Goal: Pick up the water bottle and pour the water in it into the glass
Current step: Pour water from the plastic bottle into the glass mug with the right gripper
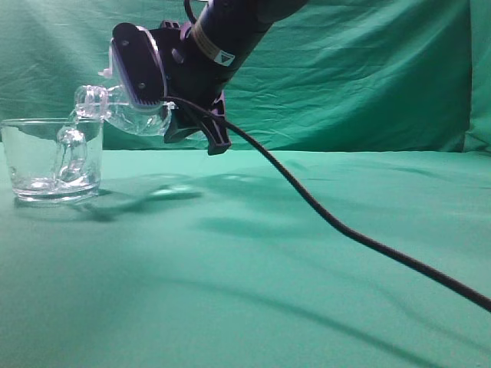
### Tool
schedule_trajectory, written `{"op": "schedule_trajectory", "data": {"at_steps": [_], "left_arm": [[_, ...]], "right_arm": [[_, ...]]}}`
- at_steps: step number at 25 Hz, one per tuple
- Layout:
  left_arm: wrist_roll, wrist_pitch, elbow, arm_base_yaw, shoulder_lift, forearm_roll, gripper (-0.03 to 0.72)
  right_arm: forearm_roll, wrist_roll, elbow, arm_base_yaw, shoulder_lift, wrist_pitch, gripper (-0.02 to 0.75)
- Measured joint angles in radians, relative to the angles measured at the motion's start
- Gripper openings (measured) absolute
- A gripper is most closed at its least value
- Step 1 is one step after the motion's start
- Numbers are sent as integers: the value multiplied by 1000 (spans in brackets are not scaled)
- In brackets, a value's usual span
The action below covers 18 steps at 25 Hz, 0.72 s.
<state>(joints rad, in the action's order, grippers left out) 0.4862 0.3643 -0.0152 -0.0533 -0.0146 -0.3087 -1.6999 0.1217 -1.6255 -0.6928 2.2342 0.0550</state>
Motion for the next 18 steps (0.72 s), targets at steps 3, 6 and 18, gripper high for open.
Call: {"op": "schedule_trajectory", "data": {"at_steps": [3,6,18], "left_arm": [[0,0,0,0,0,0,0],[0,0,0,0,0,0,0],[0,0,0,0,0,0,0]], "right_arm": [[0,13,0,0,0,0,308],[-1,54,0,0,0,-12,308],[-4,419,0,-2,0,-57,308]]}}
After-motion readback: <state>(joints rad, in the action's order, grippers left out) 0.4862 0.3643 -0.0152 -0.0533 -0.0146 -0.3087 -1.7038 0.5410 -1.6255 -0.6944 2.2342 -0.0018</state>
